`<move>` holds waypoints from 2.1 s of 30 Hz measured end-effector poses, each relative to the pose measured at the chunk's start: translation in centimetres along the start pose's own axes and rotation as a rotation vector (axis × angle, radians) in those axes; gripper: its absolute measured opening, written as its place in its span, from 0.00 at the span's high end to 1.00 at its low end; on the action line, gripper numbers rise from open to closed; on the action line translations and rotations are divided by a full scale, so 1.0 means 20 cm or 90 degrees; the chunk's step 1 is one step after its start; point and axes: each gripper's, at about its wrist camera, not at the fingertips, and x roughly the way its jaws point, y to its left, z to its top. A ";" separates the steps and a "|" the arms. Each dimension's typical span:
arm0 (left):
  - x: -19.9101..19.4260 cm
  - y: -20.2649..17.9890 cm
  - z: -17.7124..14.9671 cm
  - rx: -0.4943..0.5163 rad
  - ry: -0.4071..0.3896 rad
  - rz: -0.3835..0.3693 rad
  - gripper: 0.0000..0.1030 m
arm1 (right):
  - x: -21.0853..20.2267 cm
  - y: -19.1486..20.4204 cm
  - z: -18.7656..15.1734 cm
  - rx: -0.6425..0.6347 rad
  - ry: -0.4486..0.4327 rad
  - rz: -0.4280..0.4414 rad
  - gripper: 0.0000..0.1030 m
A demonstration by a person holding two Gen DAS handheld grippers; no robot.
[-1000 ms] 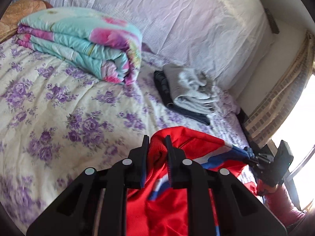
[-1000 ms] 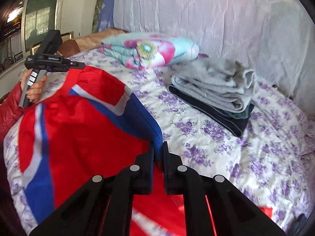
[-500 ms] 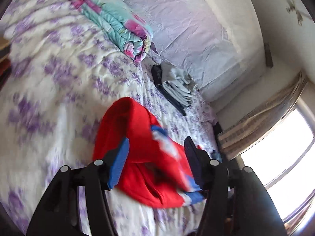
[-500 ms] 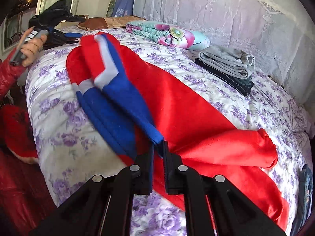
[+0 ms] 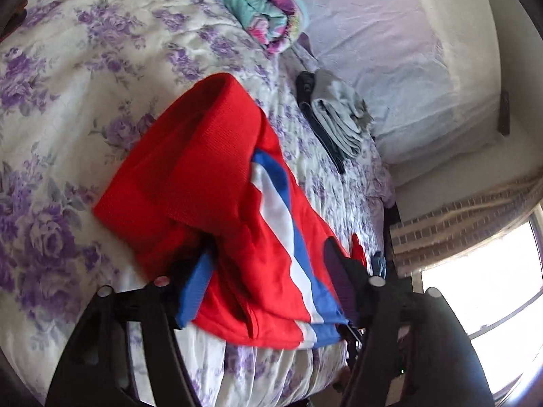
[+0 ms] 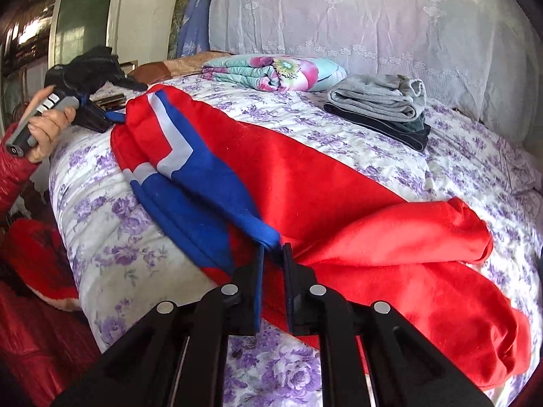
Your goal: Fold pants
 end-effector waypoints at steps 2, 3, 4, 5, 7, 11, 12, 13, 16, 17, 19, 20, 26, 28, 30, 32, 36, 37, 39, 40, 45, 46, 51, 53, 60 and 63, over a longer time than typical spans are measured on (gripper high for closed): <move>0.00 -0.01 0.01 0.013 -0.015 0.025 0.83 | 0.01 -0.01 0.01 0.009 0.005 0.001 0.90; -0.01 -0.01 0.01 0.021 -0.020 0.032 0.87 | 0.00 -0.01 0.01 0.012 0.006 -0.002 0.90; -0.02 -0.02 0.01 0.035 -0.026 0.042 0.88 | 0.00 -0.01 0.02 0.013 0.002 -0.006 0.90; -0.03 -0.03 0.00 0.040 -0.027 0.045 0.88 | -0.01 -0.01 0.03 0.011 -0.002 -0.009 0.90; -0.07 -0.03 0.00 0.045 -0.031 0.047 0.89 | 0.00 0.00 0.05 0.002 0.001 -0.023 0.90; -0.13 -0.06 -0.03 0.070 -0.037 0.044 0.91 | 0.04 0.01 0.07 -0.012 0.018 -0.022 0.87; -0.15 -0.07 -0.03 0.080 -0.039 0.046 0.91 | 0.04 0.03 0.07 -0.019 0.020 -0.022 0.79; -0.16 -0.08 -0.03 0.085 -0.040 0.045 0.91 | 0.04 0.04 0.07 -0.033 0.017 -0.024 0.67; -0.14 -0.07 -0.01 0.084 -0.034 0.048 0.91 | 0.03 0.10 0.07 -0.070 0.013 -0.042 0.60; -0.12 -0.06 0.00 0.079 -0.031 0.051 0.91 | 0.04 0.11 0.07 -0.077 0.016 -0.049 0.61; -0.09 -0.02 0.01 0.060 -0.025 0.051 0.91 | 0.06 0.11 0.07 -0.082 0.022 -0.048 0.63; -0.07 -0.01 0.02 0.050 -0.024 0.047 0.90 | 0.06 0.11 0.08 -0.083 0.024 -0.048 0.64; -0.06 0.03 0.04 0.016 -0.022 0.016 0.90 | 0.03 0.19 0.12 -0.174 -0.002 -0.073 0.62; -0.05 0.01 0.05 0.024 -0.018 0.019 0.90 | 0.07 0.23 0.13 -0.227 0.014 -0.084 0.62; -0.06 -0.01 0.05 0.032 -0.018 0.016 0.90 | 0.12 0.25 0.14 -0.250 0.040 -0.070 0.67; -0.07 -0.02 0.06 0.033 -0.023 0.009 0.92 | 0.15 0.27 0.15 -0.256 0.054 -0.062 0.84; -0.13 -0.06 0.07 0.049 -0.035 0.004 0.95 | 0.07 0.30 0.17 -0.255 0.023 -0.080 0.92; -0.16 -0.07 0.06 0.053 -0.041 0.001 0.96 | 0.02 0.29 0.17 -0.242 0.007 -0.079 0.93; -0.20 -0.07 0.03 0.066 -0.048 -0.005 0.96 | -0.06 0.30 0.16 -0.230 -0.012 -0.076 0.94; -0.22 -0.07 0.00 0.075 -0.048 -0.004 0.96 | -0.09 0.31 0.14 -0.230 -0.011 -0.071 0.94; -0.17 0.06 -0.08 0.073 -0.016 0.059 0.95 | 0.00 0.36 0.02 -0.230 0.043 -0.056 0.93; -0.14 0.11 -0.09 0.059 -0.002 0.068 0.94 | 0.02 0.38 0.01 -0.231 0.048 -0.060 0.93; -0.32 0.09 -0.09 0.065 -0.065 0.083 0.69 | 0.03 0.35 0.01 -0.192 0.044 -0.048 0.92; -0.43 0.04 -0.09 0.084 -0.125 0.118 0.57 | 0.03 0.33 0.00 -0.171 0.037 -0.040 0.92; -0.25 -0.08 -0.06 0.145 -0.075 0.161 0.55 | 0.04 0.25 -0.03 -0.074 0.015 0.006 0.91; -0.11 0.08 0.00 0.119 -0.068 0.283 0.36 | 0.03 0.24 -0.03 -0.052 0.010 0.016 0.90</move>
